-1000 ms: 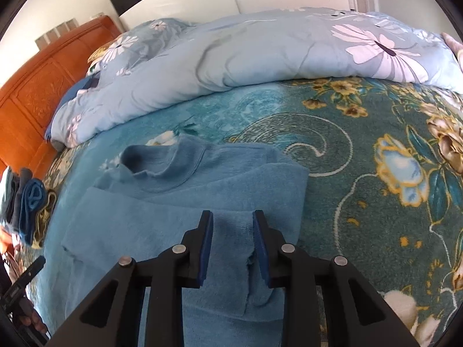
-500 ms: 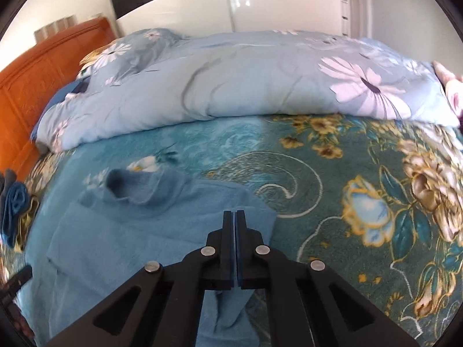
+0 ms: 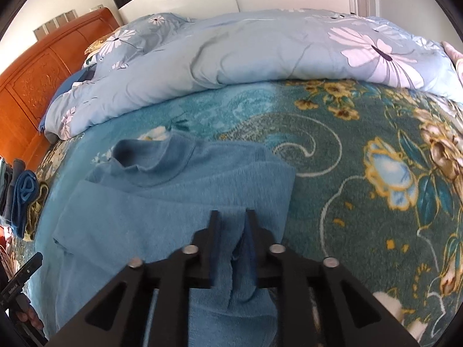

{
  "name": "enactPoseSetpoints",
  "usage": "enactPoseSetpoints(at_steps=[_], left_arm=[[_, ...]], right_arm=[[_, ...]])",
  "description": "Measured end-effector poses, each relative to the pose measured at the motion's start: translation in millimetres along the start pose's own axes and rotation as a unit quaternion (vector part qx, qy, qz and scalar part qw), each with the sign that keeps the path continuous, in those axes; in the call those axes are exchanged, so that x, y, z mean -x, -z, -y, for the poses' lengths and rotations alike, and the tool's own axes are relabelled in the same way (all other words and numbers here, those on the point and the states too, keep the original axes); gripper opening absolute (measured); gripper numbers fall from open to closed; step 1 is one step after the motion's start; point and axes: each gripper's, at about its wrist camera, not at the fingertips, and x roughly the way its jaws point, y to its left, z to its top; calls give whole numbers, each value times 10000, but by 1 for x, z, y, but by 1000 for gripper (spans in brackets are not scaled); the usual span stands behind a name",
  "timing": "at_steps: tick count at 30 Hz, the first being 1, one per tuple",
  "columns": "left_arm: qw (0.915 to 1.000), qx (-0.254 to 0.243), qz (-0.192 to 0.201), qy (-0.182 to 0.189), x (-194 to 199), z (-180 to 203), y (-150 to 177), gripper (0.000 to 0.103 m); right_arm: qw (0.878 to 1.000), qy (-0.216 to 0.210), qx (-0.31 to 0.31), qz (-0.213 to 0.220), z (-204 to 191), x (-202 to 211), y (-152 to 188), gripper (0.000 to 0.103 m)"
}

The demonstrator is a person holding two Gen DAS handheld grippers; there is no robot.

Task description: Fold clothes

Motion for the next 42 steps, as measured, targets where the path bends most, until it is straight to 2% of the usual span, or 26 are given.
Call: enactPoseSetpoints(at_steps=[5, 11, 16, 22, 23, 24, 25, 27, 35, 39, 42], left_arm=[[10000, 35, -10, -12, -1, -2, 1, 74], [10000, 14, -55, 2, -2, 0, 2, 74], [10000, 0, -64, 8, -2, 0, 2, 74], [10000, 24, -66, 9, -3, 1, 3, 74], [10000, 13, -72, 11, -3, 1, 3, 74], [10000, 2, -77, 12, -4, 1, 3, 74], [10000, 0, -81, 11, -4, 1, 4, 74], [10000, 2, -86, 6, -4, 1, 4, 74], [10000, 11, -89, -1, -5, -1, 6, 74], [9999, 43, -112, 1, -4, -2, 6, 74], [9999, 36, -115, 20, -1, -1, 6, 74]], right_arm=[[10000, -41, -43, -27, 3, -1, 8, 26], [9994, -339, -100, -44, 0, 0, 15, 26], [9997, -237, -20, 47, -3, 5, 16, 25], [9993, -348, -72, -120, -2, 0, 18, 25], [9993, -363, -64, -103, -3, 0, 18, 24], [9993, -357, -59, -86, -4, 0, 18, 15], [9994, -336, -51, -79, -4, 0, 17, 8], [9996, -284, -20, -62, -6, 1, 15, 5], [9987, 192, 65, 457, -7, 19, -3, 5], [9996, 270, 13, 121, -3, 5, 1, 5], [9995, 308, -21, 55, -3, 3, 4, 7]])
